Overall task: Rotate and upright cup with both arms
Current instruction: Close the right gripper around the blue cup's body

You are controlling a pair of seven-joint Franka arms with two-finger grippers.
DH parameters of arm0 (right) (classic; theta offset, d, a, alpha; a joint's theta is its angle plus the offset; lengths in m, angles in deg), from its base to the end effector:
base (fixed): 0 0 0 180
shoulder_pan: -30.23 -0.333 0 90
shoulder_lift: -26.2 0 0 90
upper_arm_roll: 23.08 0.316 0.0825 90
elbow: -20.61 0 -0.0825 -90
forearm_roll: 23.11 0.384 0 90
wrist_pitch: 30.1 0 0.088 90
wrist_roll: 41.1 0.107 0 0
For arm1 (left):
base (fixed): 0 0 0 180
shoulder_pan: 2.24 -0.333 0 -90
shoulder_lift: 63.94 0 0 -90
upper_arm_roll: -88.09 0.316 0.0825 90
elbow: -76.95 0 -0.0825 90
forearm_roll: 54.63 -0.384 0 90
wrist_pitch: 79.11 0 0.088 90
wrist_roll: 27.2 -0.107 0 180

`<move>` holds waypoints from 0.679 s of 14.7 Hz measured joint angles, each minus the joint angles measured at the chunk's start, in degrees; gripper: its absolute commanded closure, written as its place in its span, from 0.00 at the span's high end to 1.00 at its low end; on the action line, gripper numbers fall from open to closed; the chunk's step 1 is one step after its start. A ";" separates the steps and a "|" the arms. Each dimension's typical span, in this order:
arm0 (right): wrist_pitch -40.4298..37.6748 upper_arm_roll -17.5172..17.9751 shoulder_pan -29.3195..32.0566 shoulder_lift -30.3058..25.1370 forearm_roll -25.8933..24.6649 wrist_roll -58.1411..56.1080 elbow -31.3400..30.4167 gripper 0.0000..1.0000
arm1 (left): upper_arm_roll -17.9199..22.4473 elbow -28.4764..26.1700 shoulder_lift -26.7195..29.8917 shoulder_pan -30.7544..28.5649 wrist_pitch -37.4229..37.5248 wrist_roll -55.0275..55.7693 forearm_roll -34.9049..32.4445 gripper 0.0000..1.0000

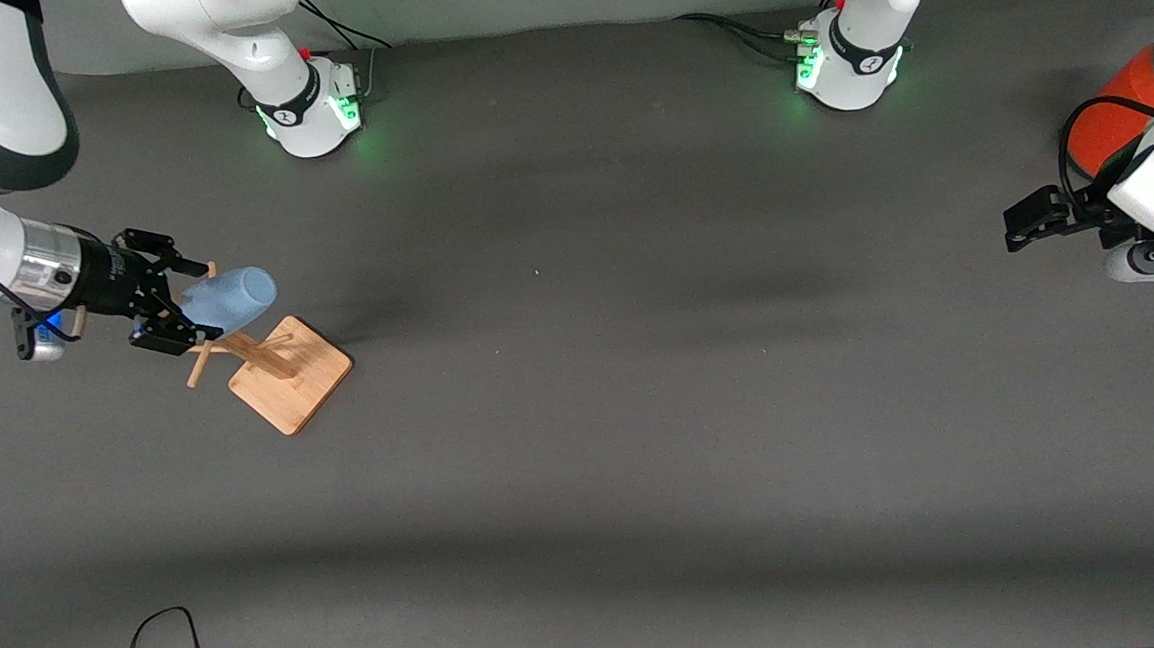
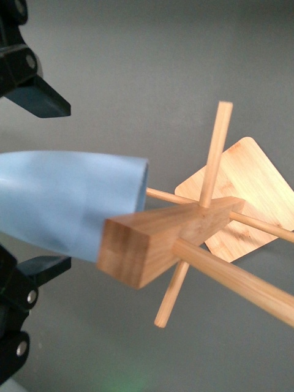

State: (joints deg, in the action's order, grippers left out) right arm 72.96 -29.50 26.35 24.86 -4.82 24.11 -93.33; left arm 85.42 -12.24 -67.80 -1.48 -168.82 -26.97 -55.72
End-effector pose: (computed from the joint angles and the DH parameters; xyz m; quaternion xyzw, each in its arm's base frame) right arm 0.5326 0.0025 0.4633 -0.7896 0.5886 0.1496 0.0876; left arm 0.5722 -0.0314 0.5928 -0.9991 0.0281 0.0288 0.0089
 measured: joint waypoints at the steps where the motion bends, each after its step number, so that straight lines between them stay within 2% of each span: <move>1: 0.82 0.00 -0.01 0.00 0.04 0.00 -1.04 1.00 | 0.00 0.00 0.00 0.00 0.00 0.00 0.00 1.00; 2: 1.35 0.00 -0.02 0.00 0.33 0.00 -1.77 1.00 | 0.00 0.00 0.00 0.00 0.00 0.00 0.00 1.00; 3: 1.57 0.00 -0.03 0.01 1.08 0.00 -2.32 0.95 | 0.00 0.00 0.00 0.00 0.00 0.00 0.00 1.00; 5: 1.57 0.00 -0.09 0.01 2.02 0.00 -2.93 0.62 | 0.00 0.00 0.00 0.00 0.00 0.00 0.00 1.00; 6: 1.58 0.00 -0.15 0.01 2.10 0.00 -3.08 0.55 | 0.00 0.00 0.00 0.00 0.00 0.00 0.00 1.00; 10: 1.58 0.00 -0.19 -0.04 2.59 0.00 -3.07 0.55 | 0.00 0.00 0.00 0.00 0.00 0.00 0.00 1.00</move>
State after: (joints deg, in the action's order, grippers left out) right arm 74.53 -29.50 26.15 24.83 -2.22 24.11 -96.40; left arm 85.42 -12.25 -67.80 -1.48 -168.82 -26.97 -55.72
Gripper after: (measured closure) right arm 0.189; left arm 0.000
